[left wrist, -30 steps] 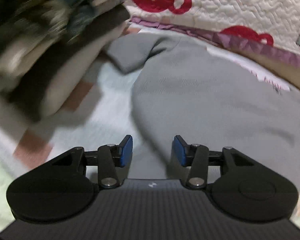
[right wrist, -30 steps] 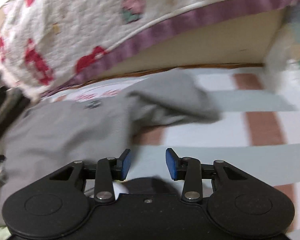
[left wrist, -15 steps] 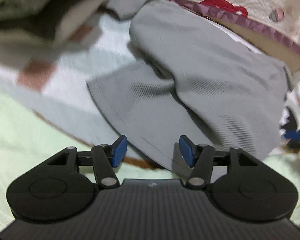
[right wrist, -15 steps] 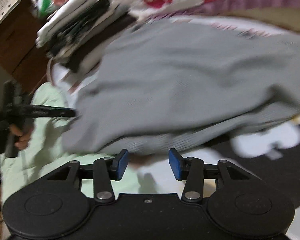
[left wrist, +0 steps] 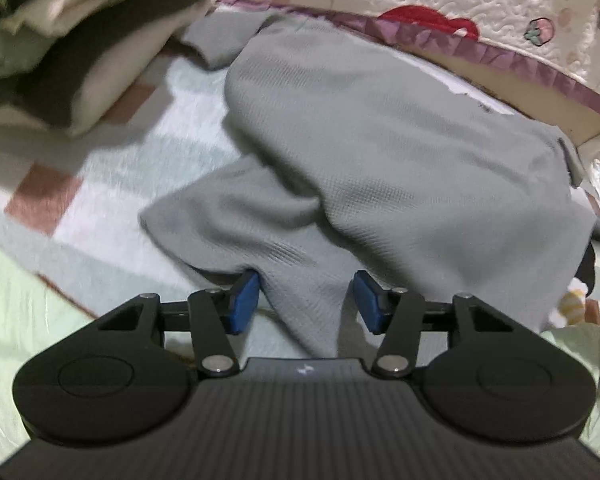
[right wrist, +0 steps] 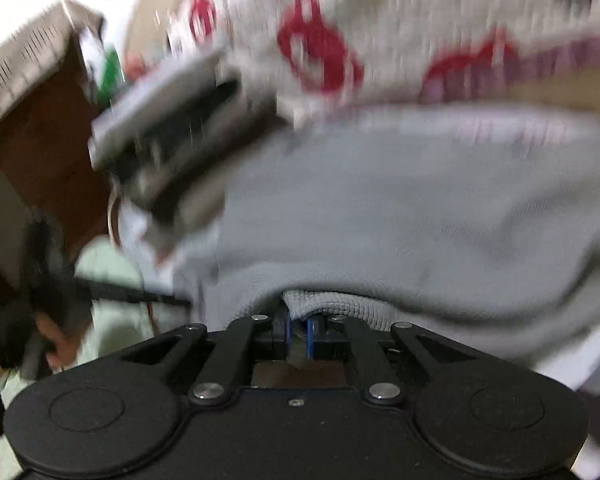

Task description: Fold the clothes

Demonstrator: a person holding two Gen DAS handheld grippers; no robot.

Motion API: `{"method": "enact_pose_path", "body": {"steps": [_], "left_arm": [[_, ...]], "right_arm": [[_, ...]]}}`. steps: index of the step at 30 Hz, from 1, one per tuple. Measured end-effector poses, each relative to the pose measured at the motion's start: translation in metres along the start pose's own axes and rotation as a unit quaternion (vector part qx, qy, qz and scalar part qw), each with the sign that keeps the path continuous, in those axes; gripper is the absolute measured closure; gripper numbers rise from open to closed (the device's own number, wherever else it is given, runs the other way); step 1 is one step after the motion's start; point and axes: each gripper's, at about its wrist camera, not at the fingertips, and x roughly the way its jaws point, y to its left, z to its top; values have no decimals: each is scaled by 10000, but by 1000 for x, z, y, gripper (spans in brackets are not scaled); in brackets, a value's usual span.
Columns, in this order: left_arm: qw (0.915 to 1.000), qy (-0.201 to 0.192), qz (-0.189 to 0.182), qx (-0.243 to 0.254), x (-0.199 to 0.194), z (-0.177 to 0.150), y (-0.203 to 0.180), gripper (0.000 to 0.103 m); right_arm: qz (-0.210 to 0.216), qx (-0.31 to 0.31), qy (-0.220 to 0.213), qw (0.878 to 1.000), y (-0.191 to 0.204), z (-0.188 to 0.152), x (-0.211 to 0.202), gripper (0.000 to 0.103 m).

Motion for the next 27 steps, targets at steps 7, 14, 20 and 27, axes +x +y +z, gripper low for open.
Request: {"method": "enact_pose_path", "body": {"steps": [7, 14, 20, 27], "left_arm": [[9975, -463, -153, 511, -16, 15, -27, 45], [9900, -254, -385, 1336, 1, 1, -70, 45], [9787, -37, -502, 1990, 22, -7, -104, 38], [9753, 229, -150, 2194, 59, 8, -119, 41]], "right_arm": [[-1277, -85, -745, 9890, -57, 32, -42, 93], [-1907, 67, -1160, 9748, -99, 52, -56, 94], [-1944, 32, -1189, 9737, -107, 55, -46, 94], [-1958, 235, -1145, 9737, -122, 51, -53, 95]]}}
